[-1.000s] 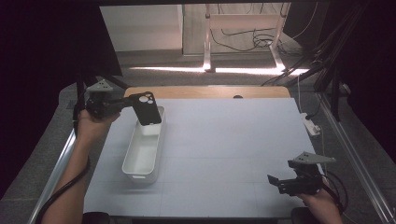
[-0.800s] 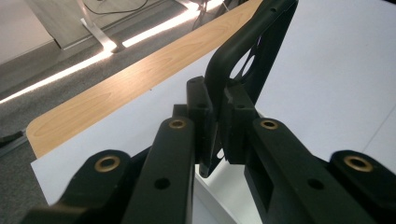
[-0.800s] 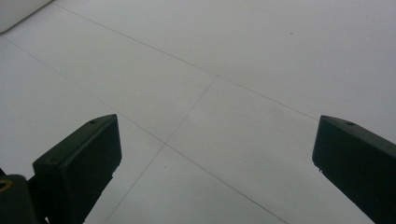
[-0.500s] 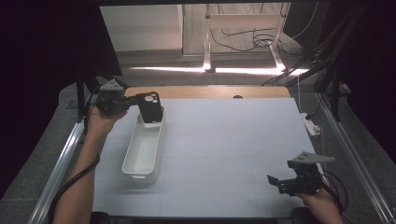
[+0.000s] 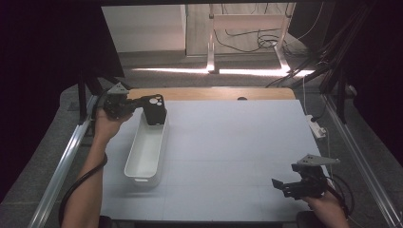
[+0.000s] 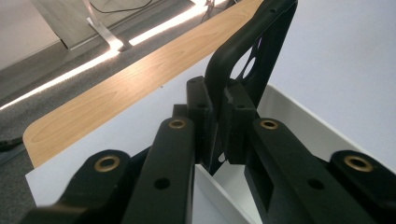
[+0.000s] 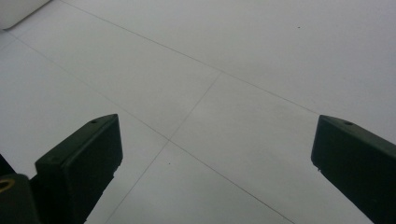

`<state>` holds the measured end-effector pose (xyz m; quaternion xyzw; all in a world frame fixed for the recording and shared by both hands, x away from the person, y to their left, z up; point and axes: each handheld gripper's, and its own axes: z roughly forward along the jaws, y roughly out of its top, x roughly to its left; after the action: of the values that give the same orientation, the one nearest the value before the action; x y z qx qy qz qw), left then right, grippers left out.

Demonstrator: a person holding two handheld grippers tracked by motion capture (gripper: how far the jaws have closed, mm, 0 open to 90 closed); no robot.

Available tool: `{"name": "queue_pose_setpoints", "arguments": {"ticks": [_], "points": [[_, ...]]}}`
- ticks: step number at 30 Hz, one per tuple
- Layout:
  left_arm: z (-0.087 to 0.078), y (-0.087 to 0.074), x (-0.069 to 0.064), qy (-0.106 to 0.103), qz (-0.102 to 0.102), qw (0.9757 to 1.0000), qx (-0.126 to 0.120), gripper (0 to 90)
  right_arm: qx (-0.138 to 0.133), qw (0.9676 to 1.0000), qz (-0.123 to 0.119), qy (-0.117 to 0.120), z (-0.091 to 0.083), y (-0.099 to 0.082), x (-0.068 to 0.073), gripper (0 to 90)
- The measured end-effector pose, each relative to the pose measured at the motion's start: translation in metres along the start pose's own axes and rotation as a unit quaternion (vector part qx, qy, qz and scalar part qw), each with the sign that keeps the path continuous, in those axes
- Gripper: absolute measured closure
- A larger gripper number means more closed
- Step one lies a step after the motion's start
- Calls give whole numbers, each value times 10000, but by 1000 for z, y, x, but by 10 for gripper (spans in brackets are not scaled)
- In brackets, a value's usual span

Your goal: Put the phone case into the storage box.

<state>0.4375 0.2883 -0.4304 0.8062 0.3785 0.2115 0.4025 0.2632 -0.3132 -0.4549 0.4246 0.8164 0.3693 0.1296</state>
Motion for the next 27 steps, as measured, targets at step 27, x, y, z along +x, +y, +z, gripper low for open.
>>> {"name": "queue_pose_setpoints", "arguments": {"ticks": [27], "points": [[17,-11,12,207,-567,9979,-254,758,13,10000,10,45,0,0,-1,22]]}}
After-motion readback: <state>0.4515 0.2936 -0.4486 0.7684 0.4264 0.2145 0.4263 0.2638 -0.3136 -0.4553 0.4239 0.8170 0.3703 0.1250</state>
